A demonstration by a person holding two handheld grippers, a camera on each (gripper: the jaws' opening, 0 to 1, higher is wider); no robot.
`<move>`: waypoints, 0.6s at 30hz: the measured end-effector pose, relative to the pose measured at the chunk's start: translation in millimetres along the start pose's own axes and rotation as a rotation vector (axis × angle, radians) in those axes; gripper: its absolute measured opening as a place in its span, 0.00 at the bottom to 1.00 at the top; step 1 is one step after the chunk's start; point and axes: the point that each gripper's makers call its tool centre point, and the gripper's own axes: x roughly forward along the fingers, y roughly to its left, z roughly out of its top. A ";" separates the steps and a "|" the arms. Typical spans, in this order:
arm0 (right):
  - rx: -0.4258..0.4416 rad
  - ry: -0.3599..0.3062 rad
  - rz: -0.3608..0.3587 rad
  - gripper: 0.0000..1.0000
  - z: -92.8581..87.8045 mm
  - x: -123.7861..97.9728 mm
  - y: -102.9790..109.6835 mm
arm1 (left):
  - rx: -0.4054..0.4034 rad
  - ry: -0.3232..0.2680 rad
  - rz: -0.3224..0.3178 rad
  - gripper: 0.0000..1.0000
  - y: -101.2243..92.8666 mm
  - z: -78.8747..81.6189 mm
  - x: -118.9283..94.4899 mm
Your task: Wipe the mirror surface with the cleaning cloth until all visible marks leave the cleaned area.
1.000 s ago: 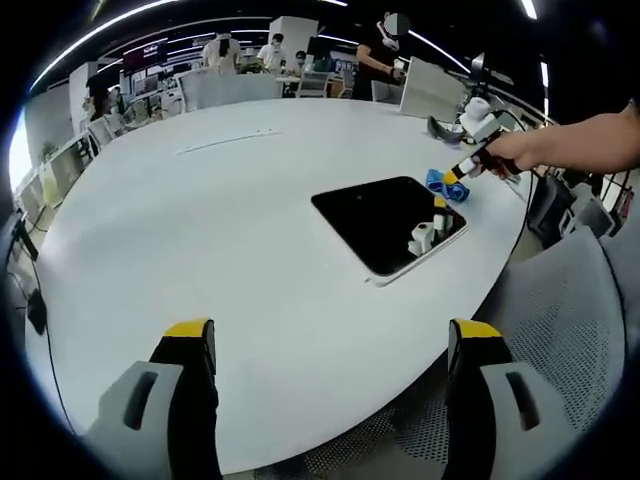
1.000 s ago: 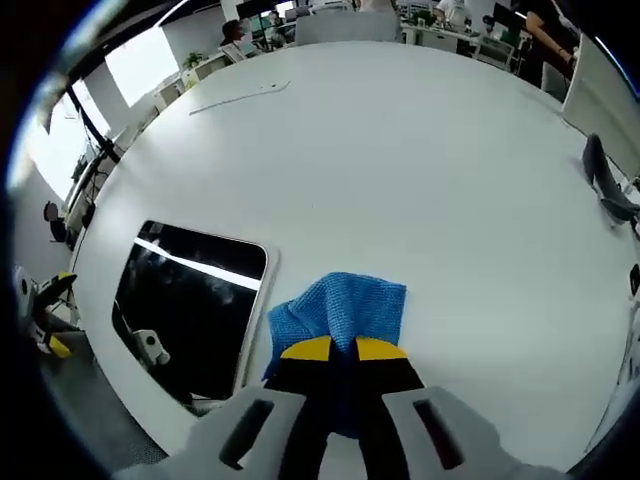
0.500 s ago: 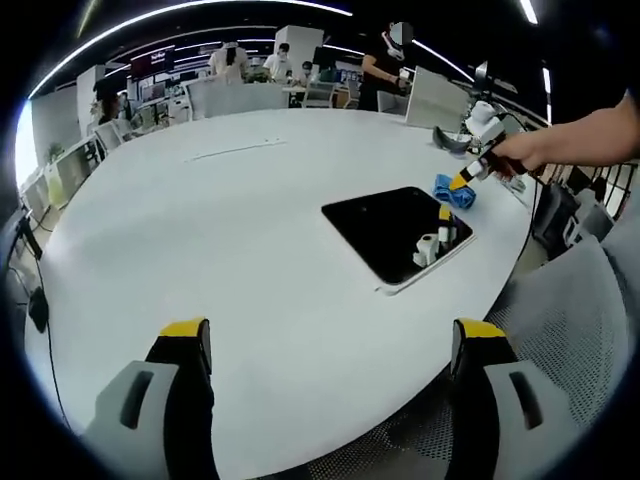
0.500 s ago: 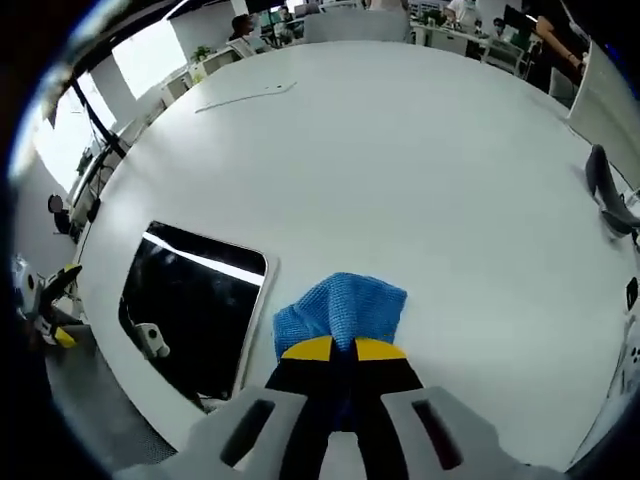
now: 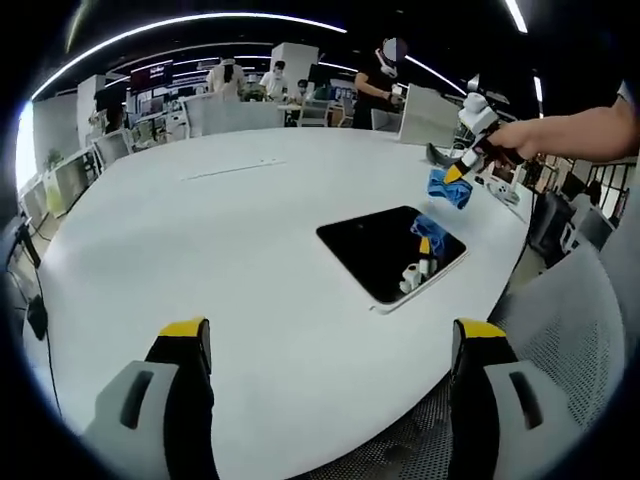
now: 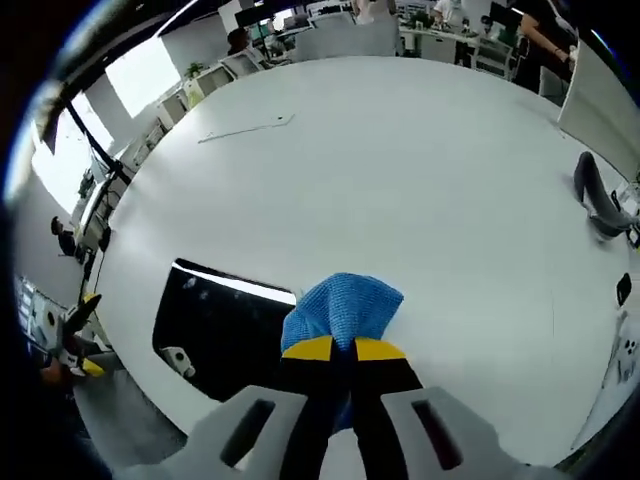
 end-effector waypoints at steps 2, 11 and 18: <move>0.021 0.006 -0.009 0.00 -4.8 -1.8 1.8 | -0.023 0.003 -0.005 0.99 1.1 -1.5 0.6; 0.057 -0.074 -0.005 0.00 -10.5 7.3 13.0 | 0.048 -0.068 -0.047 0.99 -13.6 14.4 -4.2; 0.071 -0.078 -0.008 0.00 -7.0 9.1 22.5 | 0.039 -0.044 -0.077 0.99 -17.8 9.5 -1.6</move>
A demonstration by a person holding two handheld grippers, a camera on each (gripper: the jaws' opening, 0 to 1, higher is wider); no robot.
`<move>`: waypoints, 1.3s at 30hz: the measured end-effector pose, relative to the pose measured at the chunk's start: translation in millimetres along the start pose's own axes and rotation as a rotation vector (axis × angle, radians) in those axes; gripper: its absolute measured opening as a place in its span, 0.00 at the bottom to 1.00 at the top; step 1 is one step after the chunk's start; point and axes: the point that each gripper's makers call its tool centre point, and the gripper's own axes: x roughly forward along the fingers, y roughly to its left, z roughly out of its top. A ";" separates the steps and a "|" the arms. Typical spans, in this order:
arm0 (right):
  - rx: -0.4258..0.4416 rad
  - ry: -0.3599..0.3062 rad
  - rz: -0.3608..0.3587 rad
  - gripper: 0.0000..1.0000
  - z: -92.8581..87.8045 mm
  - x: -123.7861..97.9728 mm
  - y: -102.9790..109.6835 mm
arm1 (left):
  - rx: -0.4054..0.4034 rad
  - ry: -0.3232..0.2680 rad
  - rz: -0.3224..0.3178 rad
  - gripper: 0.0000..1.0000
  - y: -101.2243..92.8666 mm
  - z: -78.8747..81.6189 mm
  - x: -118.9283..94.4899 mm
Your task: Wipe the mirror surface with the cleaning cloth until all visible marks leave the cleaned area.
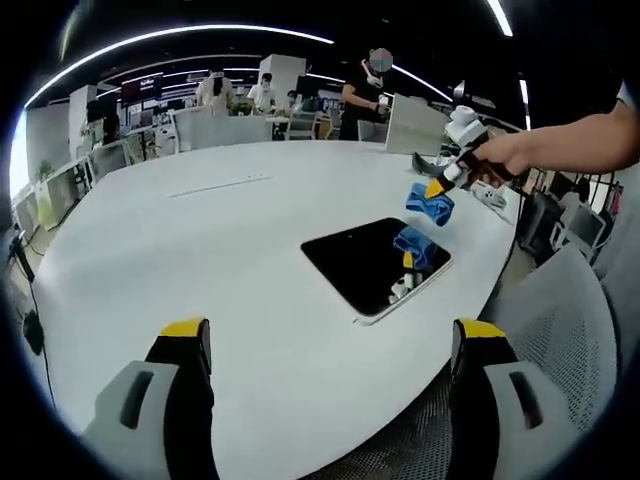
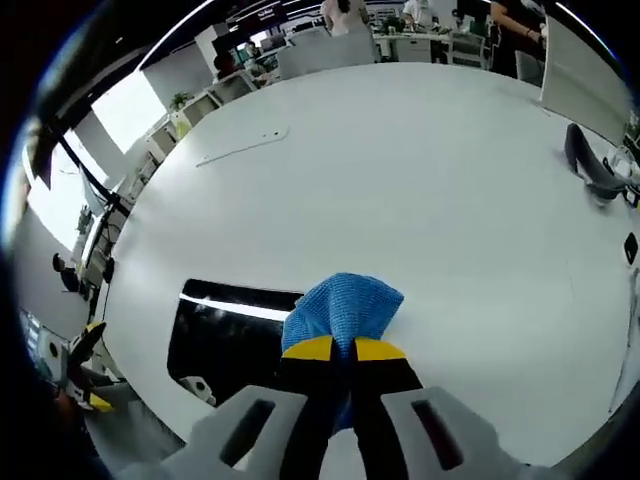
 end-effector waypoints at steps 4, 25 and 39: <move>0.023 0.015 -0.003 0.00 0.4 8.4 2.7 | -0.007 0.011 0.001 0.99 0.1 -1.4 0.5; -0.072 0.099 -0.002 0.00 -2.8 62.3 28.3 | -0.010 0.045 -0.016 0.99 -4.0 -5.7 4.0; -0.005 0.077 -0.029 0.00 -4.3 68.1 28.7 | 0.004 0.058 -0.027 0.99 -7.3 -8.7 5.6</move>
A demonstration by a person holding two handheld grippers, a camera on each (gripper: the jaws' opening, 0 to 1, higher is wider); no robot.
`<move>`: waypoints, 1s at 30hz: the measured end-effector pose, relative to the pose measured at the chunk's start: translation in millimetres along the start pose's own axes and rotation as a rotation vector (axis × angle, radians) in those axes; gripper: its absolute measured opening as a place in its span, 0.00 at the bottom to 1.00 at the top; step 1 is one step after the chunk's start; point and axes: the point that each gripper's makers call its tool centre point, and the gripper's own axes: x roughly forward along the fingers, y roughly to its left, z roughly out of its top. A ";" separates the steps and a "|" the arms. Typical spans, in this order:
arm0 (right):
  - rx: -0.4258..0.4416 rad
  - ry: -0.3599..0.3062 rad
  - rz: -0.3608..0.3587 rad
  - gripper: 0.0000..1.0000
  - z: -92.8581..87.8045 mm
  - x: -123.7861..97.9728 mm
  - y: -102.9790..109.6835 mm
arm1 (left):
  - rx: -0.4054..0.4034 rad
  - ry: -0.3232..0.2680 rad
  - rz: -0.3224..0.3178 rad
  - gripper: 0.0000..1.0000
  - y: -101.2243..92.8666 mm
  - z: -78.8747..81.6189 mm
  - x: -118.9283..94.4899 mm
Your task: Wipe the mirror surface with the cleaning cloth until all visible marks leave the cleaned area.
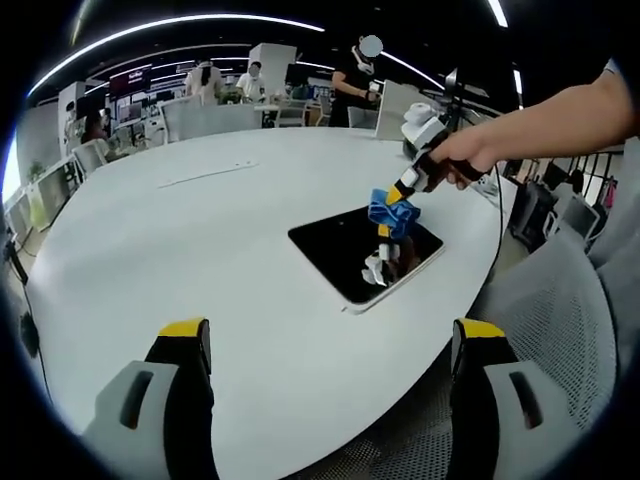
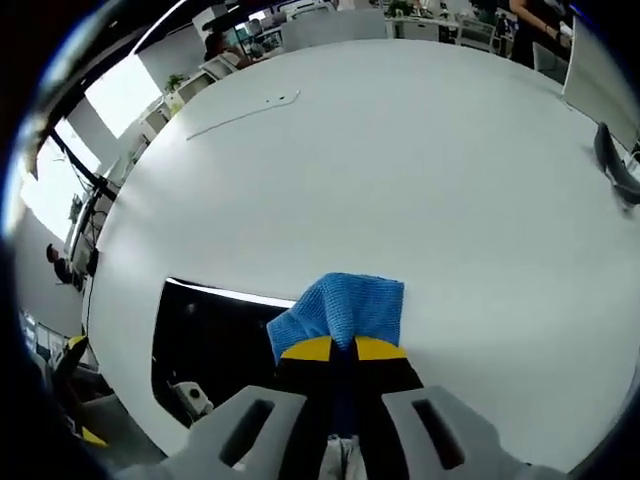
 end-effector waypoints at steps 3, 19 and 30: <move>0.000 -0.001 -0.015 0.00 0.4 1.4 0.1 | 0.000 0.001 -0.009 0.99 -2.0 0.2 0.5; -0.020 0.000 -0.042 0.00 0.6 3.5 -1.0 | -0.012 -0.006 -0.013 0.99 -2.9 2.2 0.1; -0.018 0.020 -0.060 0.00 -1.6 -1.4 2.5 | -0.018 -0.012 -0.002 0.99 1.2 -0.4 1.2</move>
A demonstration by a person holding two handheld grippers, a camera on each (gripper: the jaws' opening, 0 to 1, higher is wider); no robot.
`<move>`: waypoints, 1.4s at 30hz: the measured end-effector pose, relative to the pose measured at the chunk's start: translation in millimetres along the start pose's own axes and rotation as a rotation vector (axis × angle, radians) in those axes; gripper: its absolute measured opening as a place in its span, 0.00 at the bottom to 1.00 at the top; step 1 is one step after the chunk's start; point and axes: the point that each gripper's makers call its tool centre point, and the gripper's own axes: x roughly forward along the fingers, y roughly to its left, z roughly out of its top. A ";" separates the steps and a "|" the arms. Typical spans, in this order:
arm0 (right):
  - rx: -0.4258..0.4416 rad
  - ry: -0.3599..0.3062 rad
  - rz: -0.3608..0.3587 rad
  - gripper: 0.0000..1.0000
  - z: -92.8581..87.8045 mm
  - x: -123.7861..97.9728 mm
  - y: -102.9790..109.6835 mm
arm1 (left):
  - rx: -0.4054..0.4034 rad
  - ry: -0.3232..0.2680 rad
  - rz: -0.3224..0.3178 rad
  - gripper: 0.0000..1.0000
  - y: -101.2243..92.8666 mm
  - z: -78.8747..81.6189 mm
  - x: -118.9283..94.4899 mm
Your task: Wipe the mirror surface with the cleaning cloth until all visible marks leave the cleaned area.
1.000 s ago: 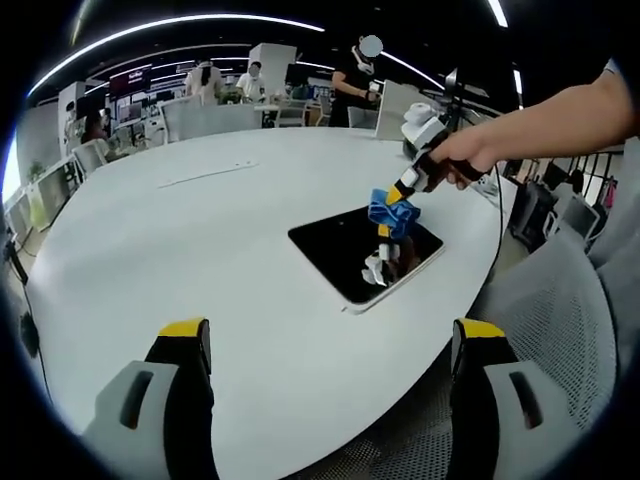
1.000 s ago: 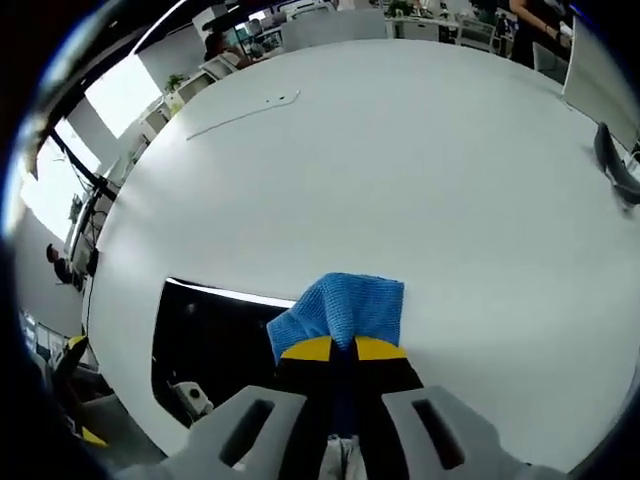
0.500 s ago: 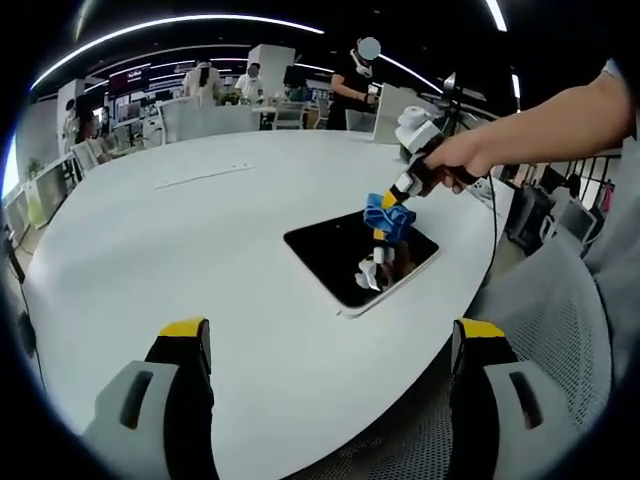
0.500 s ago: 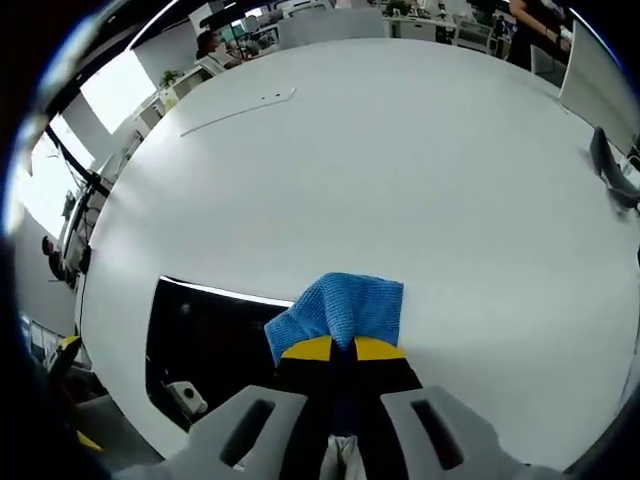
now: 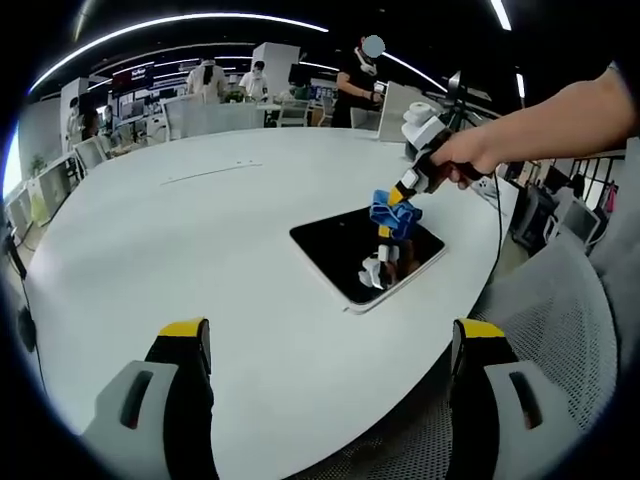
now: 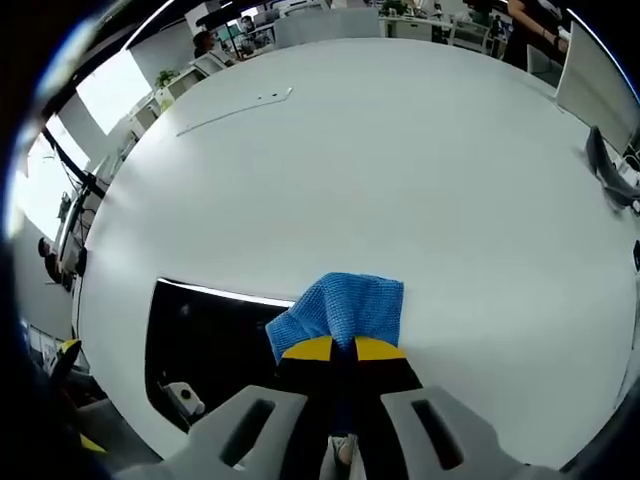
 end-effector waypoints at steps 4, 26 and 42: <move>0.016 0.012 0.007 0.00 0.0 0.9 3.2 | -0.003 -0.009 -0.001 0.99 0.0 2.1 -1.4; 0.038 0.023 0.055 0.00 1.4 8.6 38.7 | 0.000 0.006 -0.008 0.99 -1.7 -0.7 0.0; 0.021 0.037 0.086 0.00 3.1 11.8 78.5 | 0.007 0.010 -0.007 0.99 -1.7 -1.9 0.4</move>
